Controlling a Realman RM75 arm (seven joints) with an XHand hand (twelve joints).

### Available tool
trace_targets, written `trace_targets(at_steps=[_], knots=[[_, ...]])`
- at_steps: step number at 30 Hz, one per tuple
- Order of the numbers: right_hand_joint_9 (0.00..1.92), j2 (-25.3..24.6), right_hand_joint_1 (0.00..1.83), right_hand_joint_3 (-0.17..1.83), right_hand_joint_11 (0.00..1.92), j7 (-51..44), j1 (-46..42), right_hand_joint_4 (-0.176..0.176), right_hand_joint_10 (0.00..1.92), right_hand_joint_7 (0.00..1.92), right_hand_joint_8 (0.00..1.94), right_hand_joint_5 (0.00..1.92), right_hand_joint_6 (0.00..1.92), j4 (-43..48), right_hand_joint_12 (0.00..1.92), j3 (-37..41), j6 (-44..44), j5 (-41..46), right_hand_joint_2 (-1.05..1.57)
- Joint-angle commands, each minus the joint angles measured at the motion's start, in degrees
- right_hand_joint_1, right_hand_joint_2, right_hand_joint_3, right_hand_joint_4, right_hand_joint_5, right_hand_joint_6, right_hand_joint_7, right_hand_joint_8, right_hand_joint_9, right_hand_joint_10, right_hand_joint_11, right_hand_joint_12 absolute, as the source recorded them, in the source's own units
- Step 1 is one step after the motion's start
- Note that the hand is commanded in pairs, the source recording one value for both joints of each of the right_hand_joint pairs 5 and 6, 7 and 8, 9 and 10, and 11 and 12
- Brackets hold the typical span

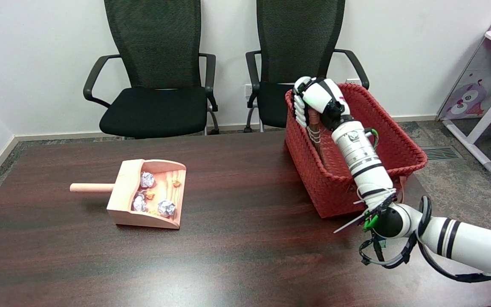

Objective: Place the broom in the basket.

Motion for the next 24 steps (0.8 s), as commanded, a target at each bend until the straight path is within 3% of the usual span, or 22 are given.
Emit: trace_targets(at_steps=[1,4,11,17,18,19,20,24], knots=[[1.26,-0.74,0.61,1.69,1.57,1.07,0.39,0.052,1.26,1.27,1.27,1.27,1.27,0.71,1.57,-1.31,0.99,-0.20,0.85],[0.93,-0.74,0.60,1.51,1.27,1.07,0.52,0.006,0.93,1.12,1.12,1.12,1.12,0.74,1.27,-1.31,0.99,-0.24,0.74],[0.56,-0.74,0.58,1.28,0.78,1.07,0.70,-0.051,0.56,0.94,0.94,0.94,0.94,0.76,0.78,-0.75,0.89,-0.99,0.70],[0.49,-0.38,0.57,1.21,0.69,1.51,0.70,-0.082,0.49,0.88,0.88,0.88,0.88,0.15,0.69,0.08,-2.26,-0.99,0.71],[0.48,-0.12,0.57,1.20,0.68,1.51,0.70,-0.096,0.48,0.87,0.87,0.87,0.87,-0.05,0.68,0.18,-4.00,-0.99,0.72],[0.48,0.10,0.58,1.19,0.67,1.51,0.70,-0.134,0.48,0.84,0.84,0.84,0.84,-0.32,0.67,0.29,-5.36,-0.99,0.72],[0.48,0.39,0.57,1.18,0.67,1.51,0.63,-0.111,0.48,0.82,0.82,0.82,0.82,-0.60,0.67,0.61,-6.51,-0.99,0.73],[0.48,1.72,0.57,1.12,0.67,1.60,-0.33,-0.171,0.48,0.80,0.80,0.80,0.80,-2.46,0.67,1.90,-12.19,-0.64,0.80]])
